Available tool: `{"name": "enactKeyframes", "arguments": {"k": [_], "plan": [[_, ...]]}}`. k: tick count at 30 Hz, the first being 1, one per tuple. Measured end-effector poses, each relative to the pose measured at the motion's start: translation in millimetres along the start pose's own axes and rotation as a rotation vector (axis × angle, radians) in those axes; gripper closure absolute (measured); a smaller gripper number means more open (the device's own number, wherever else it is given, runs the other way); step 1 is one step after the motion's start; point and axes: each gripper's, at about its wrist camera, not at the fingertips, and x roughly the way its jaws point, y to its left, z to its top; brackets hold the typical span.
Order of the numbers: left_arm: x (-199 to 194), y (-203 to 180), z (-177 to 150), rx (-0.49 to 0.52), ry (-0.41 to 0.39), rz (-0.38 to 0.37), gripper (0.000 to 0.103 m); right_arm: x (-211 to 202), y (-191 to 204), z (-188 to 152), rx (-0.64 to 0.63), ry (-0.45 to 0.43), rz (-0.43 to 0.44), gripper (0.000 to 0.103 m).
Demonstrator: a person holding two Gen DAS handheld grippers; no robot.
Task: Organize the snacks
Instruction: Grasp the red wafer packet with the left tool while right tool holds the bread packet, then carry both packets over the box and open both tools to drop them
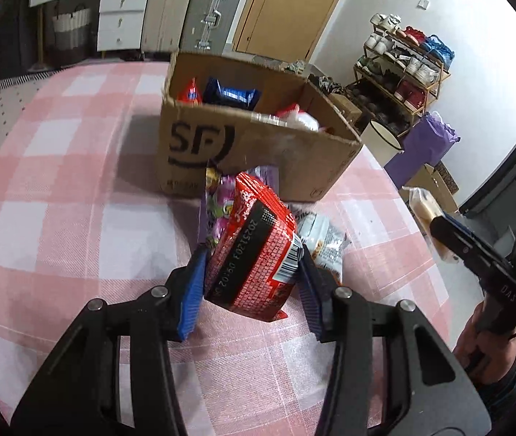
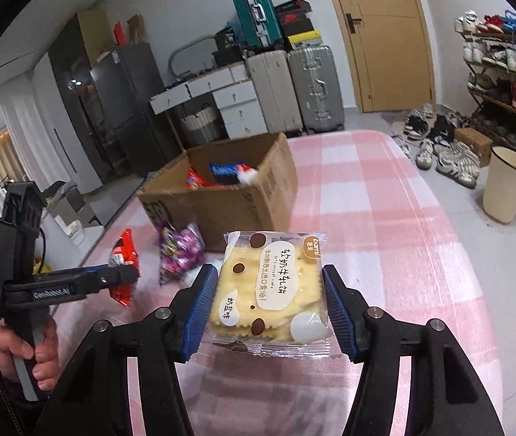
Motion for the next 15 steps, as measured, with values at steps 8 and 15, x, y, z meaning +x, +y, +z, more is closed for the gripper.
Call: {"name": "enactKeyframes", "arguments": {"k": [8, 15], "plan": [[-52.7, 13.1, 24.0, 0.033, -0.077, 0.002, 0.059, -15.4, 31.3, 39.5, -0.048, -0.075, 0.068, 0.044], [-84.1, 7.3, 56.4, 0.076, -0.131, 0.004, 0.059, -23.6, 58.3, 75.9, -0.093, -0.135, 0.118, 0.044]]}}
